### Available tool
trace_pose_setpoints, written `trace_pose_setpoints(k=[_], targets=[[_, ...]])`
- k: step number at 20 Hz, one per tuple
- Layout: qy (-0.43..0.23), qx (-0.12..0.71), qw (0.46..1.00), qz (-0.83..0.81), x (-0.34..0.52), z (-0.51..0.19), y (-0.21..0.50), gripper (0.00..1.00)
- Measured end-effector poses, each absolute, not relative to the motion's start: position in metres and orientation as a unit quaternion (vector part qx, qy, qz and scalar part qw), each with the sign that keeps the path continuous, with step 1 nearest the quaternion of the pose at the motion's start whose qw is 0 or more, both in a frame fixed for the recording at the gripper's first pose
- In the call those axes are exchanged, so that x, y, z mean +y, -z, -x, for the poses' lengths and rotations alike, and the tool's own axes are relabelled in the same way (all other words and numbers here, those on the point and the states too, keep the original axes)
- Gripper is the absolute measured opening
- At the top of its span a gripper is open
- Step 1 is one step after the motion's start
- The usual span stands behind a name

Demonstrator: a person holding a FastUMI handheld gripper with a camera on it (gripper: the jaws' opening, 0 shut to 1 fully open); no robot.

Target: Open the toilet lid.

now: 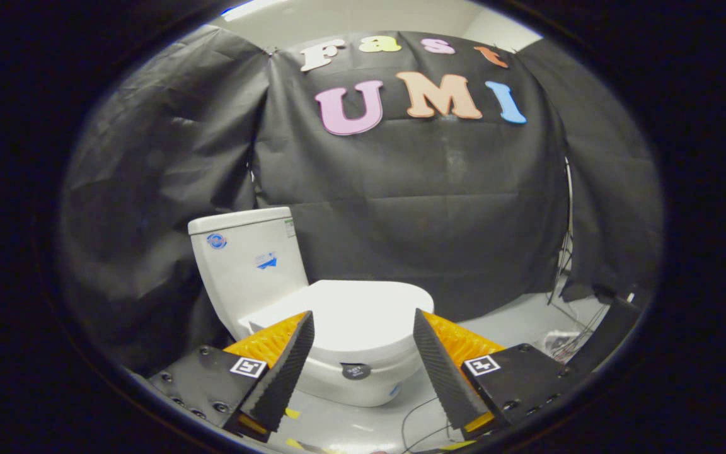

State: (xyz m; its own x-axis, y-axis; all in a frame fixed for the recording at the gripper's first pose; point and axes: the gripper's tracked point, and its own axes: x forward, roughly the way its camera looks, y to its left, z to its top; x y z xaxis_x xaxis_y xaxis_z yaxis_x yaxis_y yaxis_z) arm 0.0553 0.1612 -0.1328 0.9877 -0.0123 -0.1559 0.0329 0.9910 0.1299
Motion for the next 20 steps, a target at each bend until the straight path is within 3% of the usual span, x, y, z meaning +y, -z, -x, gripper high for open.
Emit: trace_pose_setpoints(k=[11,16,20], targets=[[0.075,0.254,0.921,-0.286,0.149,-0.096,0.25,0.98],[0.094,0.301,0.897,-0.309,0.162,-0.126,0.297,0.99],[0.072,0.288,0.841,-0.453,0.188,-0.137,0.295,0.96]])
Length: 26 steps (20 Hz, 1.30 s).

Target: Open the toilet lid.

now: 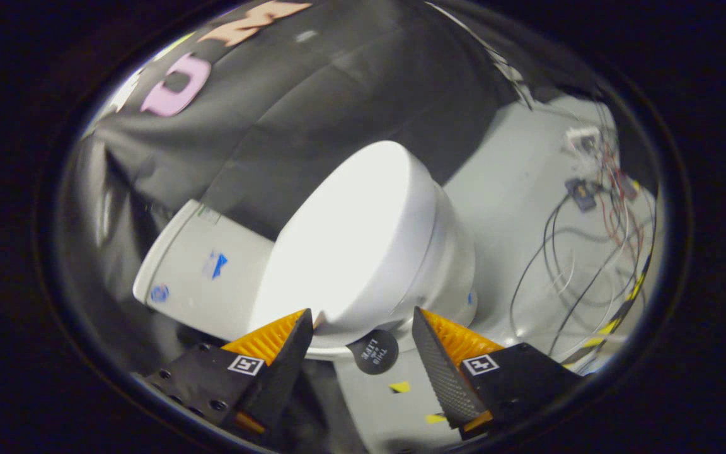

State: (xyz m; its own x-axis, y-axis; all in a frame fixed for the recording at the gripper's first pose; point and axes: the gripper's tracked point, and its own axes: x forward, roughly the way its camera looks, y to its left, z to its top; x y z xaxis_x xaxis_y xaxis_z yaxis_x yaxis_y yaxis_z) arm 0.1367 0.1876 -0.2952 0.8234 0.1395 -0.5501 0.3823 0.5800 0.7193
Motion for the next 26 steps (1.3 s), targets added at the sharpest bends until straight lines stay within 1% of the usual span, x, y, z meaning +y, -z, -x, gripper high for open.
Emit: trace_pose_setpoints(k=[2,4,7,9,10,12,13,14,15,16,17,18,22,26], targets=[[0.085,0.287,0.823,-0.482,0.188,-0.138,0.295,0.91],[0.082,0.296,0.827,-0.471,0.195,-0.138,0.297,0.85],[0.063,0.344,0.816,-0.46,0.214,-0.12,0.312,0.85],[0.07,0.357,0.807,-0.466,0.206,-0.115,0.321,0.52],[0.061,0.354,0.797,-0.486,0.209,-0.123,0.32,0.43],[0.064,0.332,0.779,-0.528,0.206,-0.13,0.319,0.23],[0.062,0.324,0.779,-0.534,0.204,-0.13,0.316,0.13],[0.053,0.323,0.783,-0.528,0.205,-0.128,0.315,0.11],[0.053,0.307,0.794,-0.522,0.201,-0.132,0.315,0.11],[0.044,0.308,0.801,-0.512,0.205,-0.139,0.318,0.06],[0.038,0.31,0.801,-0.511,0.203,-0.126,0.312,0.01],[0.047,0.298,0.801,-0.518,0.2,-0.129,0.308,0.01],[0.062,0.303,0.807,-0.503,0.201,-0.13,0.307,0.01],[0.056,0.31,0.821,-0.477,0.203,-0.131,0.287,0.01]])
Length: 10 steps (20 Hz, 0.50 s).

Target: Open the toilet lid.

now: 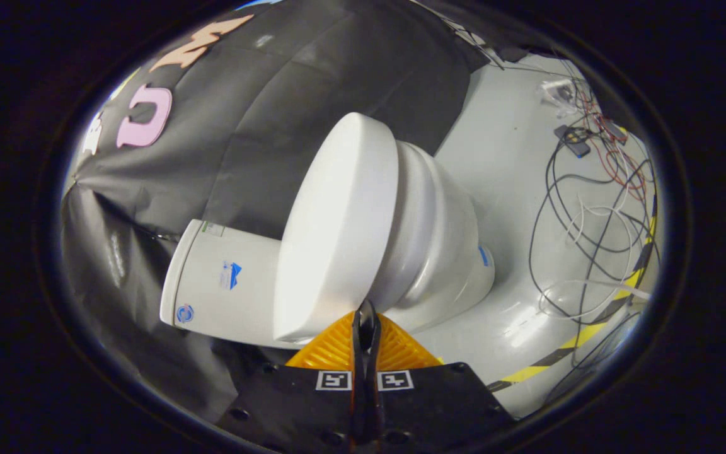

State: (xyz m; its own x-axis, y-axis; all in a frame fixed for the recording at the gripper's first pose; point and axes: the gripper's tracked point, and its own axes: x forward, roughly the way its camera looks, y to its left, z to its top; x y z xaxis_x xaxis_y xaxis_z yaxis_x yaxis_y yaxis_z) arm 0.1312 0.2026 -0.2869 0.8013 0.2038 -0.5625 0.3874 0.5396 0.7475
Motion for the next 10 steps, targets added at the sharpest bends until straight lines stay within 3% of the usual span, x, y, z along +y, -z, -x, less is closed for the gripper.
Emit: trace_pose_setpoints(k=[10], targets=[[-0.021,0.189,0.874,-0.448,0.236,-0.152,0.178,0.01]])
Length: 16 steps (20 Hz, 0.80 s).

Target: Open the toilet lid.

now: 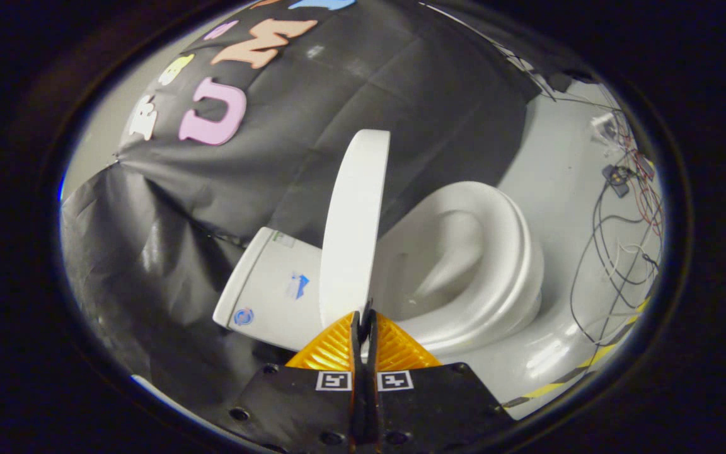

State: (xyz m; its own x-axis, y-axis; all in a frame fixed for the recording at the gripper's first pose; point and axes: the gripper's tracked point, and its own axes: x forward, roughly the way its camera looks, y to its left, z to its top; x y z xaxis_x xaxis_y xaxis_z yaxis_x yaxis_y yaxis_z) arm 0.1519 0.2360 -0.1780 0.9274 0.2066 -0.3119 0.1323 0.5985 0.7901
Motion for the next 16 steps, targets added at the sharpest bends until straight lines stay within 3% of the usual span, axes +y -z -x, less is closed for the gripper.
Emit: trace_pose_setpoints(k=[16], targets=[[0.003,0.182,0.925,-0.333,0.262,-0.166,0.135,0.01]])
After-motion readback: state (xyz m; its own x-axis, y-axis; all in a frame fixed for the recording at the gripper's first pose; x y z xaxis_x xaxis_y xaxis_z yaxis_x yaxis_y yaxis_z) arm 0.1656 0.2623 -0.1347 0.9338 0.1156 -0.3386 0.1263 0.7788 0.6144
